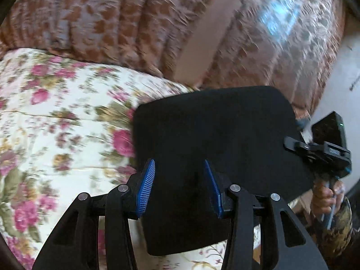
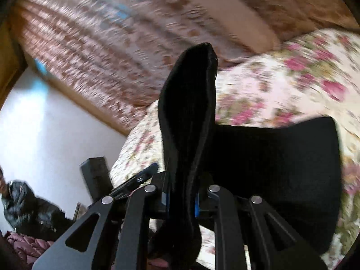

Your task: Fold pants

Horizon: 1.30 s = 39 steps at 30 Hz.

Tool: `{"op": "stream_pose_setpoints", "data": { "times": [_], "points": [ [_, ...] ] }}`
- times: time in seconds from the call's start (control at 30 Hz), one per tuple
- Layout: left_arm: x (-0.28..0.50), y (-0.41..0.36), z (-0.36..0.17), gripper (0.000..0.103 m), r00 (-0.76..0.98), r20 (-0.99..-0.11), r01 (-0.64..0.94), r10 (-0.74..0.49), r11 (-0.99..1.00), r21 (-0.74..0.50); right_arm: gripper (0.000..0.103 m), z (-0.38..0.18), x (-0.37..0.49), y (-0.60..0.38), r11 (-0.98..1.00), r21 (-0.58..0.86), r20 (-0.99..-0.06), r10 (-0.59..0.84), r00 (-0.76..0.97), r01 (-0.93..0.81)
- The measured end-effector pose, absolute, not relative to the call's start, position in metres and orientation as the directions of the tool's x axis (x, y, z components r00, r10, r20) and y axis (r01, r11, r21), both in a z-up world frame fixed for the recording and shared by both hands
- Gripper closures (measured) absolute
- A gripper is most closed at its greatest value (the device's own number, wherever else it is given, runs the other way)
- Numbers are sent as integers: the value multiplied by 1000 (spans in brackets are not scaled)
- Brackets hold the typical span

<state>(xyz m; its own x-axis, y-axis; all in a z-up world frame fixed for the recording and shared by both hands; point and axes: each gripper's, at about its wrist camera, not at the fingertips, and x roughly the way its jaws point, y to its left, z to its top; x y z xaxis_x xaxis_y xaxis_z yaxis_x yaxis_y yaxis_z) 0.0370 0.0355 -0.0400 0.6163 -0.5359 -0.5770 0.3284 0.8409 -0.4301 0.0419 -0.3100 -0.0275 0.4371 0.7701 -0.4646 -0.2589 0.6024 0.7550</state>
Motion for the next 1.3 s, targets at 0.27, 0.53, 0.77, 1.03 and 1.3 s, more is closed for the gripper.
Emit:
{"op": "stream_pose_setpoints", "data": {
  "times": [0.27,0.53,0.77,1.03,1.3],
  "points": [
    [31,-10,-60,59,532,-646,391,-547,836,-386,90,-80,46,-359,650,754,-537,693,481,-96],
    [25,-32,-66,59,549,-687,394,-475,873,-288,84,-99,41,-370,646,761,-544,688,481,-64],
    [26,-34,-66,59,562,-692,387,-453,884,-264,52,-88,14,-368,647,757,-535,694,482,-90],
    [24,-36,-63,59,576,-698,371,-424,897,-239,88,-88,7,-366,705,705,-588,639,496,-72],
    [21,-39,-59,59,586,-703,360,-404,906,-221,91,-62,3,-362,757,643,-600,592,538,-116]
  ]
}}
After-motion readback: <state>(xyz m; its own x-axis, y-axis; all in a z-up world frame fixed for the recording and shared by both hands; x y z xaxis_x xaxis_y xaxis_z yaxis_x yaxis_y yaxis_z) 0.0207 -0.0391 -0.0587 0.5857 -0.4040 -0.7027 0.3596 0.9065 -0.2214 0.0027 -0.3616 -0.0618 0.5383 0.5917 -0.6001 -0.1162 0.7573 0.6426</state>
